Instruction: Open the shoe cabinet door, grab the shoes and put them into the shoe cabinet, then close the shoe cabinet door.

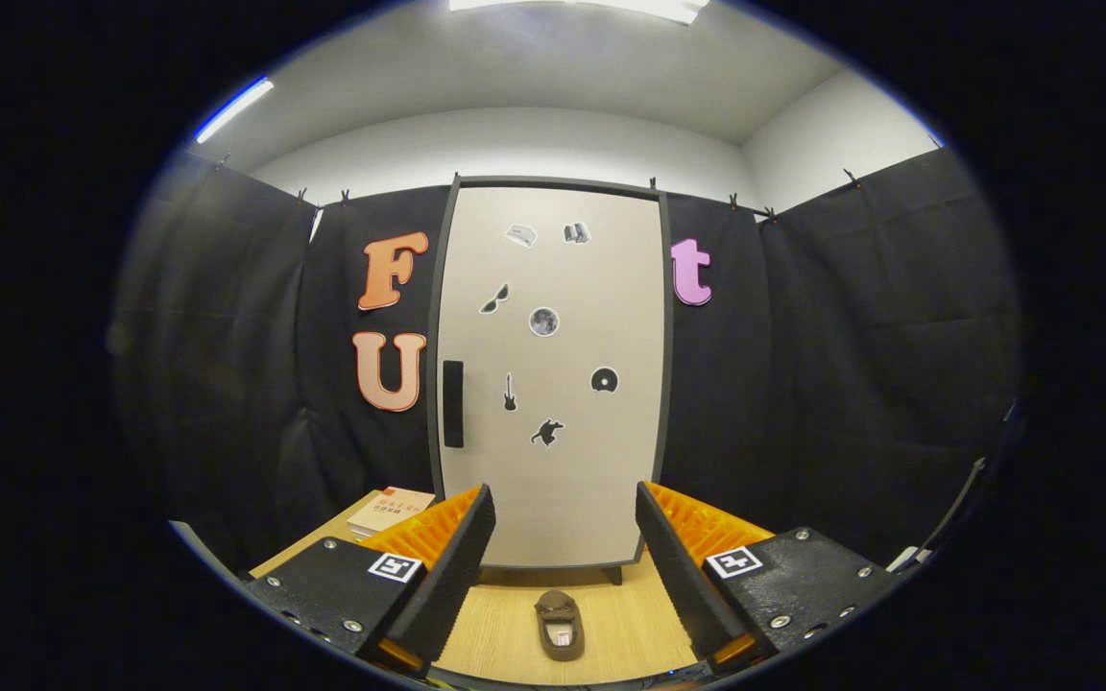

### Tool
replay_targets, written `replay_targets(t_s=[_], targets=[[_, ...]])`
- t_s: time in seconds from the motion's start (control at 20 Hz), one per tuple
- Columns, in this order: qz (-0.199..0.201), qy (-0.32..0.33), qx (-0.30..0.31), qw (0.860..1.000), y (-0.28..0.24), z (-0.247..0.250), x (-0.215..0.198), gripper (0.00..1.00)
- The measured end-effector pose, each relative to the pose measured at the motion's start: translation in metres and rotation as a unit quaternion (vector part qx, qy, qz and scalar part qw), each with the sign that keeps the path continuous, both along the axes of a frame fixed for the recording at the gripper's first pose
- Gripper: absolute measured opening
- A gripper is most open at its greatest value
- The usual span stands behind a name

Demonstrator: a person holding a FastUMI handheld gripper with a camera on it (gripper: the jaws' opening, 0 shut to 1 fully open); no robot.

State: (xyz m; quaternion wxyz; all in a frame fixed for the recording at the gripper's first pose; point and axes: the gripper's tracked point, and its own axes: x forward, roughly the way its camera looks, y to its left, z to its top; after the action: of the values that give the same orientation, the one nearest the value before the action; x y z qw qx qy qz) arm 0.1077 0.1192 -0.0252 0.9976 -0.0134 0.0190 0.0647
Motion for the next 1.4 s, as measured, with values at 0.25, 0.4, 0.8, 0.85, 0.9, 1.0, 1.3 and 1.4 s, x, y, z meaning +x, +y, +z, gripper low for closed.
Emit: replay_targets(t_s=[0.25,0.4,0.8,0.85,0.9,1.0,1.3,1.4], targets=[[0.011,0.013,0.000,1.000,0.057,-0.011,0.062,0.92],[0.012,0.016,0.007,1.000,0.087,-0.016,0.097,0.92],[0.014,0.037,0.018,0.999,0.143,-0.030,0.169,0.92],[0.017,0.042,0.018,0.999,0.147,-0.032,0.175,0.92],[0.021,0.047,0.021,0.998,0.153,-0.035,0.180,0.92],[0.026,0.048,0.028,0.998,0.161,-0.035,0.193,0.89],[0.030,0.044,0.037,0.998,0.171,-0.029,0.232,0.82],[0.039,0.043,0.043,0.997,0.179,-0.026,0.241,0.78]])
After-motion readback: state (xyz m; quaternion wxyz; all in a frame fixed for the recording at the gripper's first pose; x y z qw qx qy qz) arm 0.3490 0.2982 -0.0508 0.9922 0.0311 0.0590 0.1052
